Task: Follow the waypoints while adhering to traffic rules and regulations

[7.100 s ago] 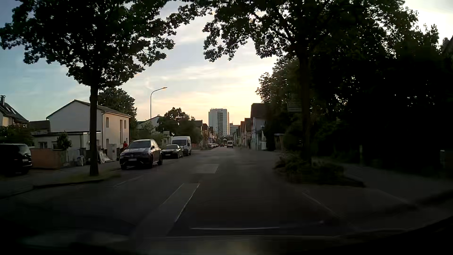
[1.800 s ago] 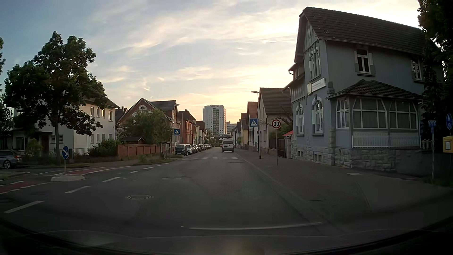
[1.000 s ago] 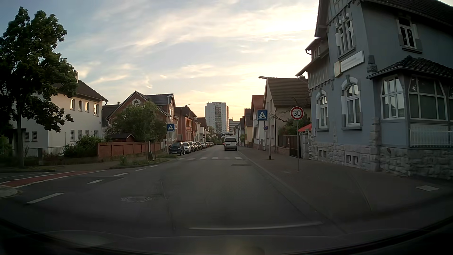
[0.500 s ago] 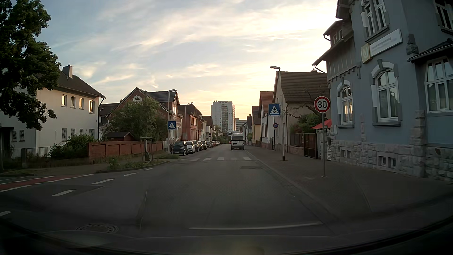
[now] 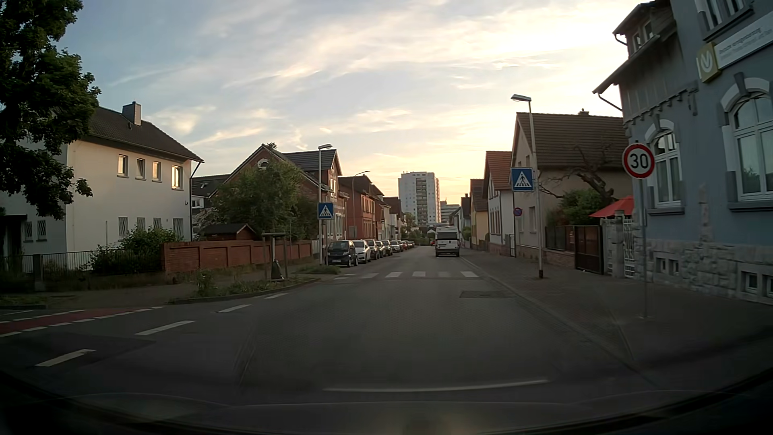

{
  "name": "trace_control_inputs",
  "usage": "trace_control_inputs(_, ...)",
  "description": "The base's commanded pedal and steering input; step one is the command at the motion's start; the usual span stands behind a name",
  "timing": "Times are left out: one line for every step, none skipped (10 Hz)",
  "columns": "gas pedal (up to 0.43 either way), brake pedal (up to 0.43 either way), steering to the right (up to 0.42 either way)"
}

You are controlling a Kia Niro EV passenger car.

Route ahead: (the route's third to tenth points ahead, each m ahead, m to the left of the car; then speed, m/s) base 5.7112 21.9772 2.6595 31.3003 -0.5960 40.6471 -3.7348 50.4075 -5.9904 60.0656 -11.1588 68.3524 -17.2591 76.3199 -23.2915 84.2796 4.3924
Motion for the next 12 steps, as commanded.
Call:
trace_control_inputs(0.000, 0.207, -0.316)
trace_control_inputs(0.000, 0.201, -0.356)
trace_control_inputs(0.000, 0.189, -0.399)
trace_control_inputs(0.000, 0.183, -0.428)
trace_control_inputs(0.000, 0.177, -0.461)
trace_control_inputs(0.000, 0.165, -0.497)
trace_control_inputs(0.000, 0.152, -0.540)
trace_control_inputs(0.000, 0.146, -0.576)
trace_control_inputs(0.000, 0.006, -0.611)
trace_control_inputs(0.000, 0.000, -0.645)
trace_control_inputs(0.000, 0.000, -0.667)
trace_control_inputs(0.000, 0.000, -0.679)
